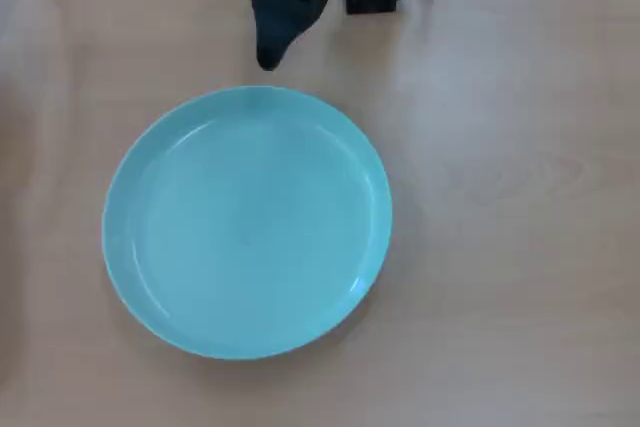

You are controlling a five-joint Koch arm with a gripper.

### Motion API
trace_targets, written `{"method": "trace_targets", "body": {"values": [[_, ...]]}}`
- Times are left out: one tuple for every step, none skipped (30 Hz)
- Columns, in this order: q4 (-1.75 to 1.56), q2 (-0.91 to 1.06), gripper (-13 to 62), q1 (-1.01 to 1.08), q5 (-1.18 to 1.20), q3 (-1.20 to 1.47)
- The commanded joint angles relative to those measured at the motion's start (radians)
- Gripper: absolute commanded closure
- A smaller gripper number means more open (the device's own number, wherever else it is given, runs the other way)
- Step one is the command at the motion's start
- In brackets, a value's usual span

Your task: Move the green bowl from right to left

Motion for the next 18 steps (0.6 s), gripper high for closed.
{"method": "trace_targets", "body": {"values": [[0.034, -0.026, -8.9, 0.034, -0.014, -0.089], [0.034, -0.054, -8.9, 0.037, -0.014, -0.091], [0.032, -0.095, -8.9, 0.037, -0.014, -0.094], [0.032, -0.146, -8.9, 0.037, -0.014, -0.098], [0.034, -0.19, -8.9, 0.038, -0.014, -0.107], [0.035, -0.232, -9.0, 0.04, -0.014, -0.115], [0.035, -0.27, -8.9, 0.04, -0.014, -0.12], [0.035, -0.298, -8.9, 0.038, -0.014, -0.127], [0.035, -0.321, -8.9, 0.038, -0.015, -0.135], [0.038, -0.337, -8.9, 0.038, -0.015, -0.138], [0.043, -0.354, -8.9, 0.04, -0.015, -0.14], [0.046, -0.371, -8.9, 0.04, -0.015, -0.141], [0.046, -0.388, -8.9, 0.04, -0.015, -0.152], [0.048, -0.4, -8.9, 0.038, -0.017, -0.167], [0.048, -0.411, -8.9, 0.035, -0.017, -0.181], [0.048, -0.422, -8.9, 0.034, -0.017, -0.192], [0.048, -0.434, -8.9, 0.031, -0.017, -0.195], [0.046, -0.448, -8.9, 0.031, -0.015, -0.193]]}}
